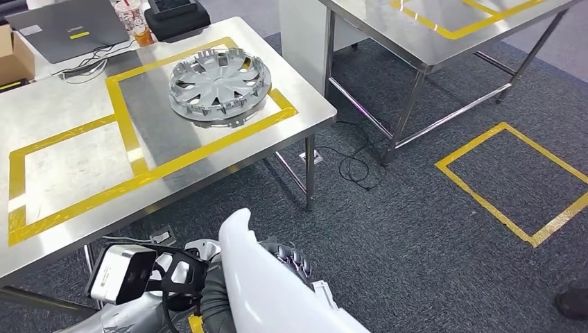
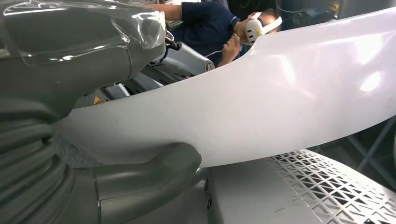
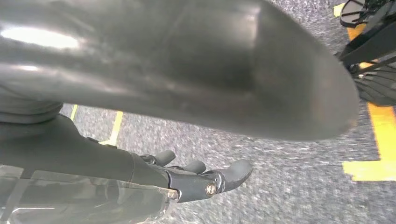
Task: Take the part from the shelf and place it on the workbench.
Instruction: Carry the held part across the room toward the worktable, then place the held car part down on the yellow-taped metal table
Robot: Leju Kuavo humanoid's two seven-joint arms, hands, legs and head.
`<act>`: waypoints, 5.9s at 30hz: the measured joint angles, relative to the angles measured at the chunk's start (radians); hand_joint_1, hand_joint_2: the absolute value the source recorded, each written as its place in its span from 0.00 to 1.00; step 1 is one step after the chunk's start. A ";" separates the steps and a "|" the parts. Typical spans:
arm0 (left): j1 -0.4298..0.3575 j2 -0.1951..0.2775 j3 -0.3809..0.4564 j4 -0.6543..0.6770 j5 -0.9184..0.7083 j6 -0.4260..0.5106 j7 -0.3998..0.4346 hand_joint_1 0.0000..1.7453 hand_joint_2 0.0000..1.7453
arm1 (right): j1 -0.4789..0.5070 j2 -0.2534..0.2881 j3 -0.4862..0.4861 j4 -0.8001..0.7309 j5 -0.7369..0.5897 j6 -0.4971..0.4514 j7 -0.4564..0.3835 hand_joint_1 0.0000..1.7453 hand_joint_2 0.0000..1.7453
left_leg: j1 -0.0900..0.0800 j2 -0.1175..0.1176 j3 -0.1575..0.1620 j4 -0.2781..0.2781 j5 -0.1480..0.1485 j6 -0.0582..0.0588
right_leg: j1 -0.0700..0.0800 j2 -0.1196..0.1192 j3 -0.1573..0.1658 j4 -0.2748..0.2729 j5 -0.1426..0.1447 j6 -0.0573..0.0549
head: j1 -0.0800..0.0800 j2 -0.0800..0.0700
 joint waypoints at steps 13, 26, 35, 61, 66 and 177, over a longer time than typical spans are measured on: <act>-0.021 -0.011 -0.022 0.017 0.031 -0.013 0.020 1.00 1.00 | 0.001 0.001 0.000 0.009 -0.001 -0.001 0.000 0.00 0.00 | -0.020 -0.015 0.189 -0.338 0.129 0.069 | 0.006 0.043 -0.080 0.215 -0.105 0.016 | 0.011 0.000; -0.016 -0.008 -0.023 0.027 0.015 0.012 0.033 1.00 1.00 | -0.004 -0.007 0.000 0.017 -0.001 -0.001 0.000 0.00 0.00 | 0.004 -0.042 0.114 -0.168 0.026 -0.001 | -0.015 0.044 -0.012 -0.016 0.032 0.014 | 0.009 0.000; -0.013 -0.005 -0.019 0.020 0.015 0.012 0.033 1.00 1.00 | 0.000 -0.004 0.001 0.021 -0.001 -0.001 0.000 0.00 0.00 | -0.031 0.095 0.135 -0.260 0.096 0.063 | 0.012 -0.062 0.023 -0.020 0.000 0.008 | 0.011 0.000; 0.008 -0.003 -0.006 0.002 0.004 0.024 0.041 1.00 1.00 | 0.007 -0.016 -0.001 0.023 -0.041 -0.040 0.001 0.00 0.00 | 0.000 -0.005 0.020 -0.009 -0.007 0.006 | 0.004 0.051 0.005 -0.015 0.012 0.004 | 0.008 0.000; 0.002 -0.002 -0.005 -0.005 0.006 0.022 0.041 1.00 1.00 | 0.005 -0.010 -0.001 0.028 -0.042 -0.045 -0.004 0.00 0.00 | -0.037 0.003 0.120 -0.260 0.119 0.086 | 0.015 0.049 0.026 -0.024 -0.004 0.002 | 0.017 0.000; -0.016 0.228 0.292 0.329 -1.448 0.493 0.233 1.00 1.00 | 0.014 0.047 0.056 -0.020 -0.098 -0.039 -0.036 0.00 0.00 | -0.016 -0.001 0.198 -0.294 0.058 0.011 | -0.001 0.053 -0.024 -0.041 0.056 0.010 | 0.011 0.000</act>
